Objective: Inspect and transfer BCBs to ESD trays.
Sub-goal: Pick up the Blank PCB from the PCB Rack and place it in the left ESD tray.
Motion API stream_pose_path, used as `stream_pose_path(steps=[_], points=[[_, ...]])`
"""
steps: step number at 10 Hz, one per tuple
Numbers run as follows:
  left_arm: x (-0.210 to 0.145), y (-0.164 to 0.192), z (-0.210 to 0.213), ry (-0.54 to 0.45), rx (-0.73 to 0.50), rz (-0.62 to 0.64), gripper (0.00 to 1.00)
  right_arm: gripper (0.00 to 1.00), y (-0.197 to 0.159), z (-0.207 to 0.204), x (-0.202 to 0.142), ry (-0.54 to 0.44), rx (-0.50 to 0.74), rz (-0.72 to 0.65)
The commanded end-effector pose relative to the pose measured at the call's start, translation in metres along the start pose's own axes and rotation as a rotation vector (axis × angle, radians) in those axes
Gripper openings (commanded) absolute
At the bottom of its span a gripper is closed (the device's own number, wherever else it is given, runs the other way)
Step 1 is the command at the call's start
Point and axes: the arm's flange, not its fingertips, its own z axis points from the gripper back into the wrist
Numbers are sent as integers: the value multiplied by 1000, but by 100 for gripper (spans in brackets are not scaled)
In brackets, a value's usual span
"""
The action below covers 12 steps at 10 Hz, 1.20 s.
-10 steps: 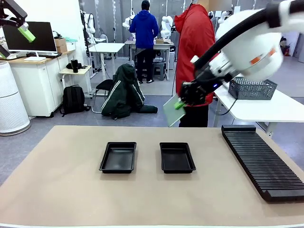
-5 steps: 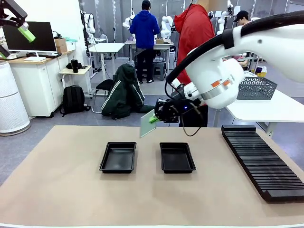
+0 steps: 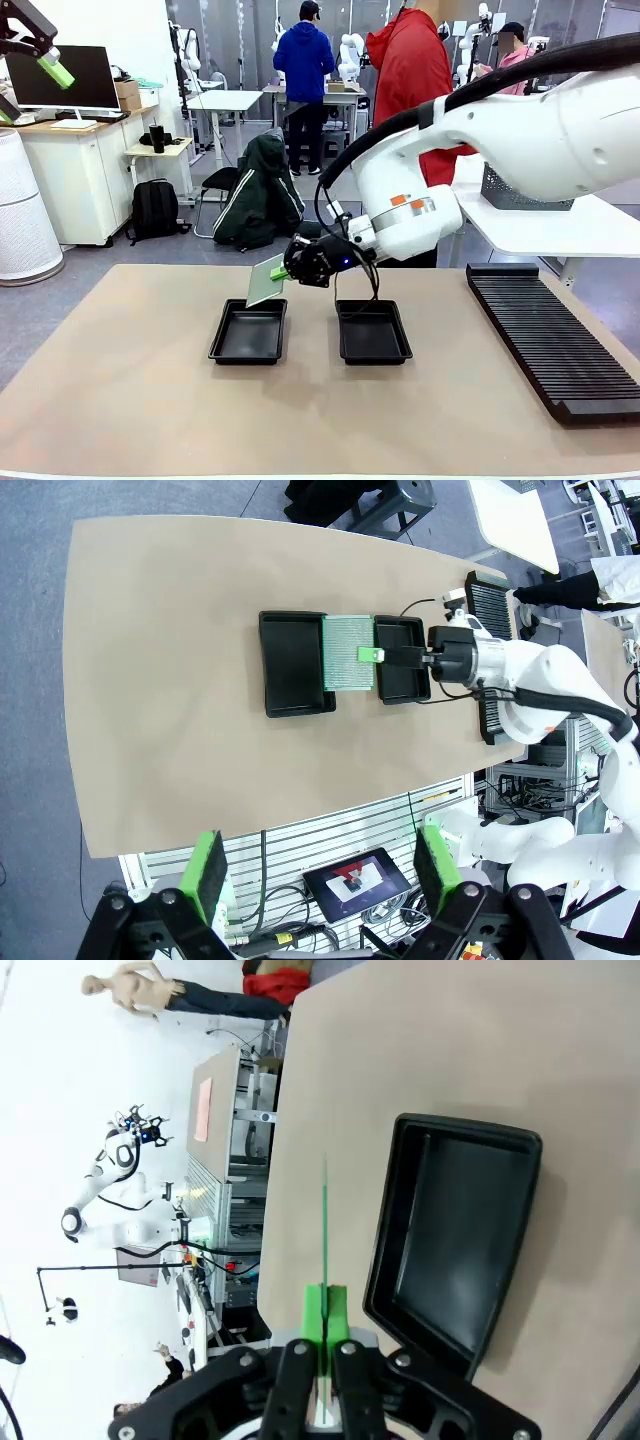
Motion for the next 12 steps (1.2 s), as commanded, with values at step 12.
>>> stream_pose_path(steps=[12], points=[[-2,1,-1,0,0,2,100,2,-41,-89,-8,20,-127,-87]])
